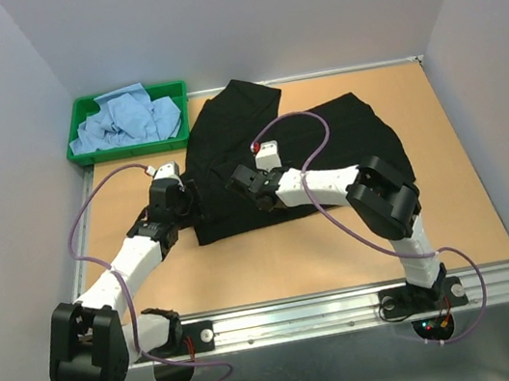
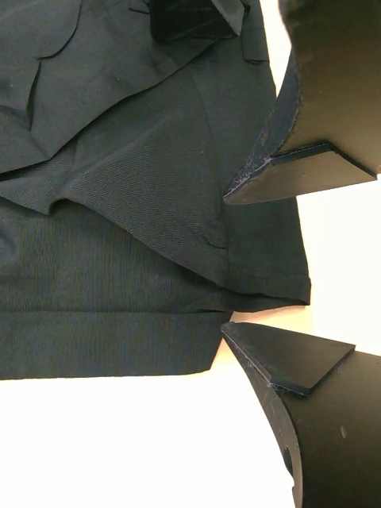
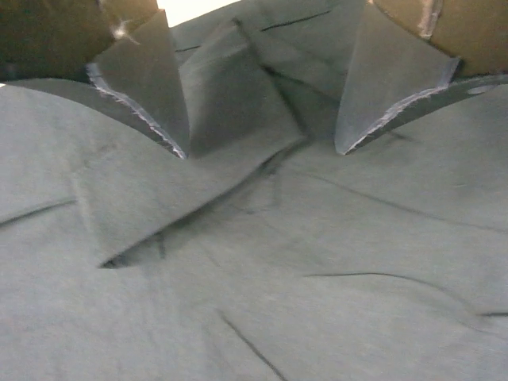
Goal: Fold and stack the long sleeve shirts
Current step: Fold the shirt
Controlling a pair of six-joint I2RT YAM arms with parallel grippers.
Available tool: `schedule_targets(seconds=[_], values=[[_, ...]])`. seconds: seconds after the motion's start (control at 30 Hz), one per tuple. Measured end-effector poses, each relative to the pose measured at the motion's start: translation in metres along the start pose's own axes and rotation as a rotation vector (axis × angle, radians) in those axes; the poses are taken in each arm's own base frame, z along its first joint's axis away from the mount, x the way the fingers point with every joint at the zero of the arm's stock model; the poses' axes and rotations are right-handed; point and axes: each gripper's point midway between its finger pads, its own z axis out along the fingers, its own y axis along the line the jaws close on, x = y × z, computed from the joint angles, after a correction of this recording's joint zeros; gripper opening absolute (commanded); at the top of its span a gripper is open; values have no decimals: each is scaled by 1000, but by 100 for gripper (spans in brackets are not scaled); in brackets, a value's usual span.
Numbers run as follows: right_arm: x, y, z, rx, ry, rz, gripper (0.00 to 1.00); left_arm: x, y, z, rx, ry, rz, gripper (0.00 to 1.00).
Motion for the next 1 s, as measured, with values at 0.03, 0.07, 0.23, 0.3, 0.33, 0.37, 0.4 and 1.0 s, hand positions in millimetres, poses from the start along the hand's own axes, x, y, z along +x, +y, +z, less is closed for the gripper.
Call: schedule_targets(seconds=[0.03, 0.07, 0.23, 0.3, 0.33, 0.37, 0.4, 1.0], values=[[3, -3, 2, 17, 2, -14, 72, 0, 0, 0, -1, 0, 0, 72], [4, -6, 2, 28, 3, -21, 70, 0, 0, 0, -2, -1, 0, 72], [3, -15, 3, 73, -14, -30, 54, -1, 0, 0, 0, -2, 0, 72], [2, -19, 3, 87, -19, -34, 48, -1, 0, 0, 0, -2, 0, 72], [2, -20, 3, 93, -22, -31, 46, -1, 0, 0, 1, -1, 0, 72], [2, -21, 3, 97, -25, -31, 43, -1, 0, 0, 1, -1, 0, 72], [2, -22, 4, 103, -28, -28, 36, -1, 0, 0, 1, -1, 0, 72], [-55, -57, -34, 112, -141, 75, 1, 4, -3, 2, 15, 19, 0, 72]])
